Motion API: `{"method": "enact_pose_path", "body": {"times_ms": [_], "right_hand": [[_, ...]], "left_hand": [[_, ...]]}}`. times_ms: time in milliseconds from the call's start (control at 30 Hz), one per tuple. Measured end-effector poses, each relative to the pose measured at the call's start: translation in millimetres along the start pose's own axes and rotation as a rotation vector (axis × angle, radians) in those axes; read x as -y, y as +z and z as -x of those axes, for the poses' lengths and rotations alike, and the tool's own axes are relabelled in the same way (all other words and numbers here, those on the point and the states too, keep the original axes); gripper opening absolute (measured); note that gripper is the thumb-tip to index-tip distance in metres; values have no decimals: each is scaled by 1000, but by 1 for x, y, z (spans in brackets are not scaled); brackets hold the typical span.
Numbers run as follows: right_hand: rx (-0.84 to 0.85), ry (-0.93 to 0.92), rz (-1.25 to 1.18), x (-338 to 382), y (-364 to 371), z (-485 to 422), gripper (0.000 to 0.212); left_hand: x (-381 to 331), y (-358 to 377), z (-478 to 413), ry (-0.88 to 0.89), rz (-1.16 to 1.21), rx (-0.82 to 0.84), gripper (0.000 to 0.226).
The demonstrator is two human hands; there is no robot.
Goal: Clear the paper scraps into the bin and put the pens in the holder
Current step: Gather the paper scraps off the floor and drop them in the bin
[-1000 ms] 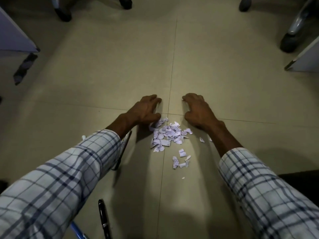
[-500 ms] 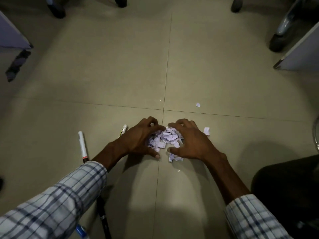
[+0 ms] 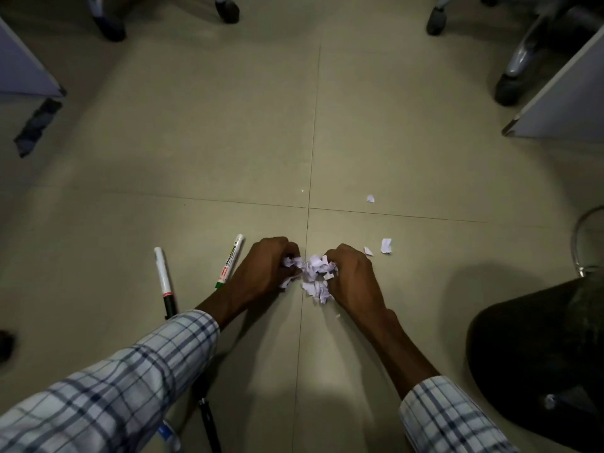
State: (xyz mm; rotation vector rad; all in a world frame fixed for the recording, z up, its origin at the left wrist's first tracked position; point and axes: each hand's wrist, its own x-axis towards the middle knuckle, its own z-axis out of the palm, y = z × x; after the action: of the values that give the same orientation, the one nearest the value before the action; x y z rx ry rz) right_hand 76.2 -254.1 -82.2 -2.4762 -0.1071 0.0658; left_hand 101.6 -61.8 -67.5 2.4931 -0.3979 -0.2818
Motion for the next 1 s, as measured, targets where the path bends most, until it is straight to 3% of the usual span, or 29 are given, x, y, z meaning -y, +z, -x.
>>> {"method": "enact_pose_path", "body": {"times_ms": [133,233,600,800,1000], "right_hand": [[-58,10,-21,3,-24,7,4],[-157,26,-58,17,-55,12,11],[-401,146,-7,74,-273,73,4],[-462,389,60,25,-370,134,12],[-361,623,60,-27,-385,169,18]], "left_hand": [[-16,-25,-6,-11,-93,46,15],[-46,-45,-13,28,-79,68,16],[-260,-138,-43,457,-184,118,15],[-370,-102,-43,693,-125,172,13],[-429,-44,-38,815,-241,224,33]]}}
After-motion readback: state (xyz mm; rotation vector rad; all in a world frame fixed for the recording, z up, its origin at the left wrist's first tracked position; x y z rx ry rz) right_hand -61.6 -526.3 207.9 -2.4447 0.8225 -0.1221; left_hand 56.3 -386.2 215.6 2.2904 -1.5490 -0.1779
